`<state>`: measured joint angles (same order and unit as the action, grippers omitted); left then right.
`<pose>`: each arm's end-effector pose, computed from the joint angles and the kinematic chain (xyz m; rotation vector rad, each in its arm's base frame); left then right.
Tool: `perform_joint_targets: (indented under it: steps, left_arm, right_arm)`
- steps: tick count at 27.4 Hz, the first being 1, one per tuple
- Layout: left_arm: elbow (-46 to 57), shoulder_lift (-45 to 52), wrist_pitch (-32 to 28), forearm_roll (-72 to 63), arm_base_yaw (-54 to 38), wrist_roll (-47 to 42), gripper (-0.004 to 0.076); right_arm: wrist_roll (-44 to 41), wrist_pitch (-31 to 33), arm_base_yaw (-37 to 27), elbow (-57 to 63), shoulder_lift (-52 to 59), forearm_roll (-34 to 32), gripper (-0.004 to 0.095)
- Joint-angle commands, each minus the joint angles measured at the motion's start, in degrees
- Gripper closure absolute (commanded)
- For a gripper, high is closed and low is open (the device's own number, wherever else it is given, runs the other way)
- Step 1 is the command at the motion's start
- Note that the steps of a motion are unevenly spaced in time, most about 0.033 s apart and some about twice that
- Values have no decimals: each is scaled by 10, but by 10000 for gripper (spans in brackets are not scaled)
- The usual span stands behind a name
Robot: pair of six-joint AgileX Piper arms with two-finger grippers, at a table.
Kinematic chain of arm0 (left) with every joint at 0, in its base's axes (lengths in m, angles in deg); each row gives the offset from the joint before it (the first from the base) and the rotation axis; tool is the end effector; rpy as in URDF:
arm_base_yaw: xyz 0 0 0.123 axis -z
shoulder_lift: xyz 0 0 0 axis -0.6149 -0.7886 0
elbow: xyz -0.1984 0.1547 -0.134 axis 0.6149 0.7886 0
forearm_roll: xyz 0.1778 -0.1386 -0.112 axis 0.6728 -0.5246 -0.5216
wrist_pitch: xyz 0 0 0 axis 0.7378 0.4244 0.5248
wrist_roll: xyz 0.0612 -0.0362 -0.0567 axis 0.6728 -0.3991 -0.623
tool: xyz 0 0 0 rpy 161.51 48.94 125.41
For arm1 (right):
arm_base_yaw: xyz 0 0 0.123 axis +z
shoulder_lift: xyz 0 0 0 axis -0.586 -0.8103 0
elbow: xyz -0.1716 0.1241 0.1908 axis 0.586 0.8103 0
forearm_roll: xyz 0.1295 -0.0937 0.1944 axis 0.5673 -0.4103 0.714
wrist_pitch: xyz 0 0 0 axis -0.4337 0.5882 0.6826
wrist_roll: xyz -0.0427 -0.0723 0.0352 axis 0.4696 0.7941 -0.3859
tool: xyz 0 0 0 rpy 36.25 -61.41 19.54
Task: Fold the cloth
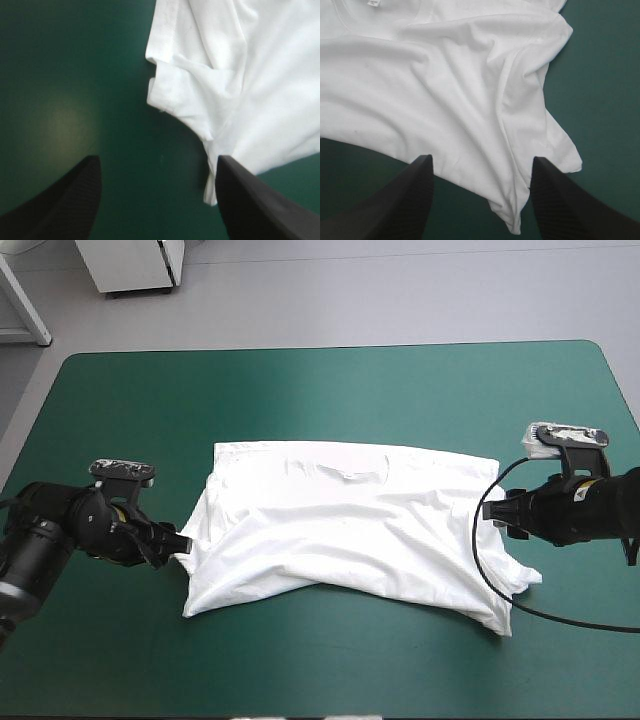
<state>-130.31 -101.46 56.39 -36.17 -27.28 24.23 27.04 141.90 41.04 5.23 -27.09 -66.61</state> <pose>0.2008 -0.0351 0.3224 0.2074 2.7528 -0.0181 0.1827 0.0324 0.3921 -0.0414 2.5866 0.2984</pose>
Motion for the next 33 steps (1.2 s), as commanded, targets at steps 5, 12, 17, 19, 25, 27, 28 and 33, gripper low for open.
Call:
perform_joint_targets:
  steps: [5,12,17,19,25,27,28,33]
  left_arm:
    - [-19,-91,-61,4,-1,-48,244]
    - [-19,-149,-92,-3,-30,-47,244]
    - [-19,-188,-109,-7,-32,-47,248]
    - [-19,-206,-111,-8,-32,-47,269]
    - [-18,-243,-119,-9,-32,-61,416]
    - [-13,-246,-131,-18,-32,-61,479]
    - [-12,-246,-132,-18,-32,-61,494]
    - [3,-246,-135,-31,-32,-53,746]
  right_arm:
    - [4,1,-1,-19,9,0,374]
    - [8,1,-1,-19,9,-9,427]
    - [8,1,-1,-19,9,-26,445]
    - [8,1,-1,-19,9,-30,445]
    - [8,1,-1,-19,9,-31,445]
    - [8,1,-1,-19,9,-34,445]
    - [8,1,-1,-19,9,-35,445]
    - [1,1,-1,-19,9,-48,445]
